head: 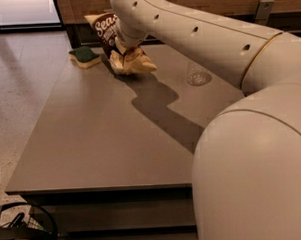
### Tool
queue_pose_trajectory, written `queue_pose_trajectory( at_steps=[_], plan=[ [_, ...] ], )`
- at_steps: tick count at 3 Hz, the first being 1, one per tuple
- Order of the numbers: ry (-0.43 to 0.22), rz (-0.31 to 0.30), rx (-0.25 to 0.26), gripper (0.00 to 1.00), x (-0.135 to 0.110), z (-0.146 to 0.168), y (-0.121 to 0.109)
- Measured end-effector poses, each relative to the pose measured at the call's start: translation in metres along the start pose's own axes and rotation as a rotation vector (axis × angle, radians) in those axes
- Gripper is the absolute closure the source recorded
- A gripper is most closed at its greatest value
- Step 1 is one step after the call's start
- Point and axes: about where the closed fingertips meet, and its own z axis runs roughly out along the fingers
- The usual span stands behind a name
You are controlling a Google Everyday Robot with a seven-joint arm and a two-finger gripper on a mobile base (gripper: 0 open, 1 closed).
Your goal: Move brown chip bag near sponge
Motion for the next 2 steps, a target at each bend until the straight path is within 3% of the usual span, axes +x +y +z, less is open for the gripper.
queue_pose_trajectory(
  at_steps=[2],
  plan=[
    [0.004,-0.002,-0.003,0.05,0.0012,0.0028,0.0024]
  ],
)
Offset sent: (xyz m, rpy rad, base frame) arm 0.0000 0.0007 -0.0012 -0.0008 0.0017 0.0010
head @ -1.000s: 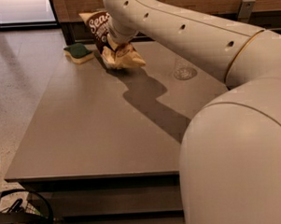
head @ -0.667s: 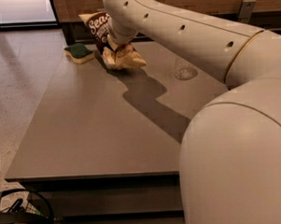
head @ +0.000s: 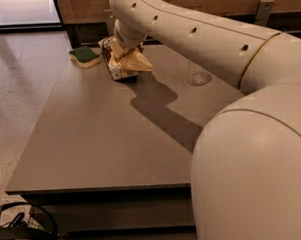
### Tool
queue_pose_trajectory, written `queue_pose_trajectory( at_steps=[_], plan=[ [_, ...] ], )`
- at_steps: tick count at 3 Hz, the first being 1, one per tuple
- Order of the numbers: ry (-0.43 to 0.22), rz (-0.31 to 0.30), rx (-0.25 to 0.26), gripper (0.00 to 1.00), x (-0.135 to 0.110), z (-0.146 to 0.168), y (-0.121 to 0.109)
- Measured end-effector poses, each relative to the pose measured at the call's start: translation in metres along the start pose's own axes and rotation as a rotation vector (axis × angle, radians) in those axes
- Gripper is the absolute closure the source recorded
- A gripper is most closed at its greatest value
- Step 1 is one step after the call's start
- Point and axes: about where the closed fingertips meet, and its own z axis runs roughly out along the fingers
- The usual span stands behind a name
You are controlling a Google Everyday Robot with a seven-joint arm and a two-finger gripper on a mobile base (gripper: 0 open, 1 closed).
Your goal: Move brown chip bag near sponge
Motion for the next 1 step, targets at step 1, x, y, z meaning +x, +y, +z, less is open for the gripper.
queue_pose_trajectory(
  at_steps=[1],
  plan=[
    [0.001,-0.001,-0.001,0.00,0.0004,0.0009,0.0008]
  ],
)
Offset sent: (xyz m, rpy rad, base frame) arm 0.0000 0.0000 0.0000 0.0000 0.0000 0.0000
